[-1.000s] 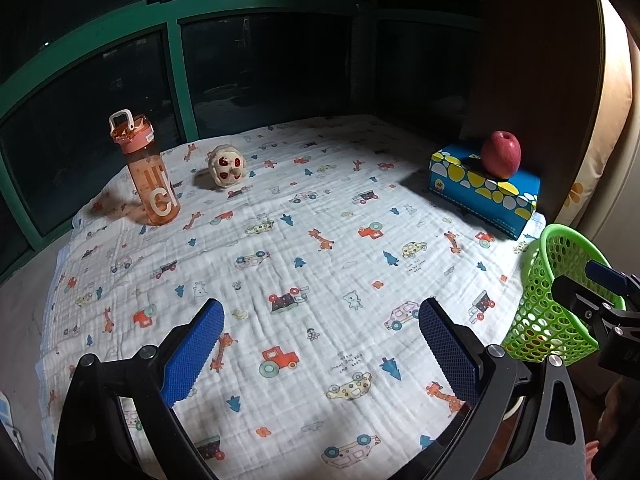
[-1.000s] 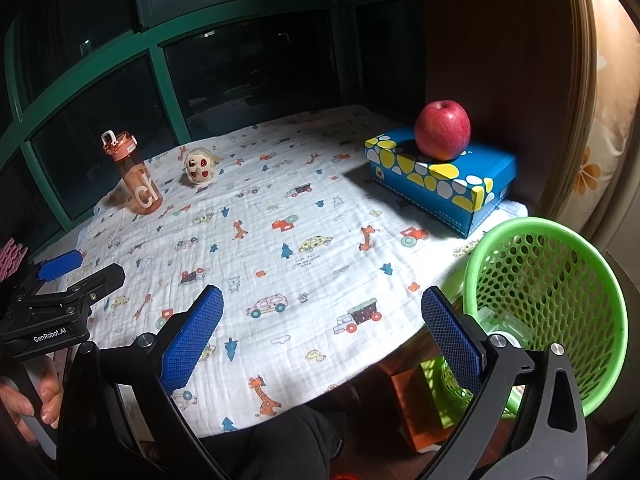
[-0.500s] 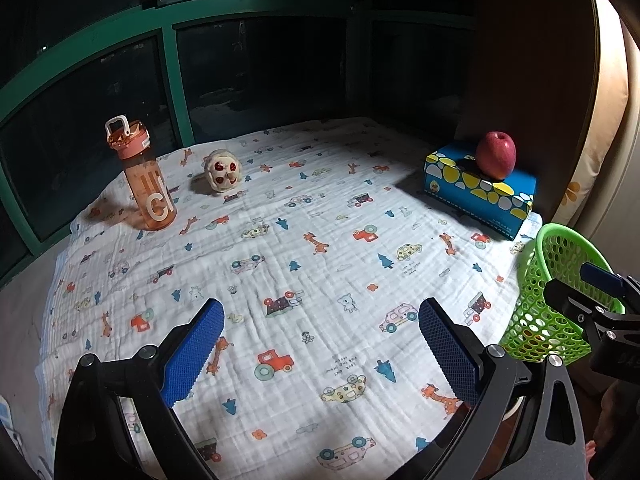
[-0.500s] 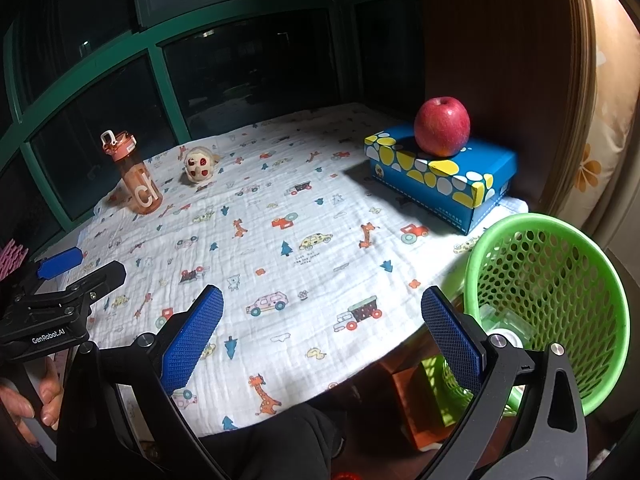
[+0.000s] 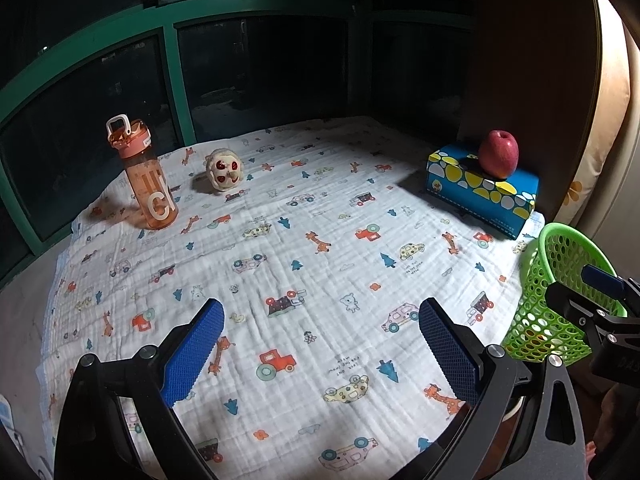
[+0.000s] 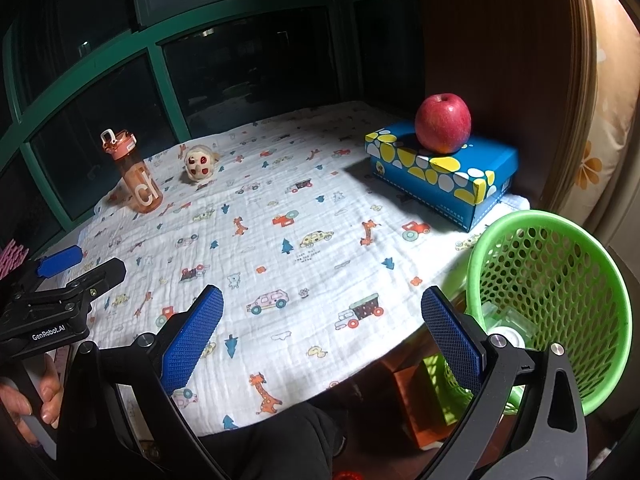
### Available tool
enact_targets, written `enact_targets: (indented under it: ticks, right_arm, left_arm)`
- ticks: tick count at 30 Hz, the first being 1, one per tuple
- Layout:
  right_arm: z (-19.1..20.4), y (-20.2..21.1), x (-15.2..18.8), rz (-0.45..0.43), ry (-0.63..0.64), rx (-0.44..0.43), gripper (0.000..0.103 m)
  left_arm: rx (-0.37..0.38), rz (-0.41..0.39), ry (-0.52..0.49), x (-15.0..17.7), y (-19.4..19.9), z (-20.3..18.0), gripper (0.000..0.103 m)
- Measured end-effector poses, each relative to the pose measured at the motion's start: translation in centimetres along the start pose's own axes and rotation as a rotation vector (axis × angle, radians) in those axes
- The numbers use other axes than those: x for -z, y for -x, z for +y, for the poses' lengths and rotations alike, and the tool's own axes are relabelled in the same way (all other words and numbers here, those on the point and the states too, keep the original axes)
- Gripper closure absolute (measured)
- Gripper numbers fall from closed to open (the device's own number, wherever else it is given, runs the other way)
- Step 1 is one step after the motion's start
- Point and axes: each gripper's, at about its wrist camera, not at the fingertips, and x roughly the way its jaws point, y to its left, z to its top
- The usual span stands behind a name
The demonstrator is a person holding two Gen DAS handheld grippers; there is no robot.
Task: Collect trash
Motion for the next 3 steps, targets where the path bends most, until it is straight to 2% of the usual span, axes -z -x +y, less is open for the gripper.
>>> enact_targets:
  ticks: [3]
  right_arm:
    - [0.07, -0.01, 0.03, 0.000, -0.001, 0.000, 0.005]
  left_arm:
    - [0.000, 0.001, 0.001, 0.05, 0.01, -0.02, 0.008]
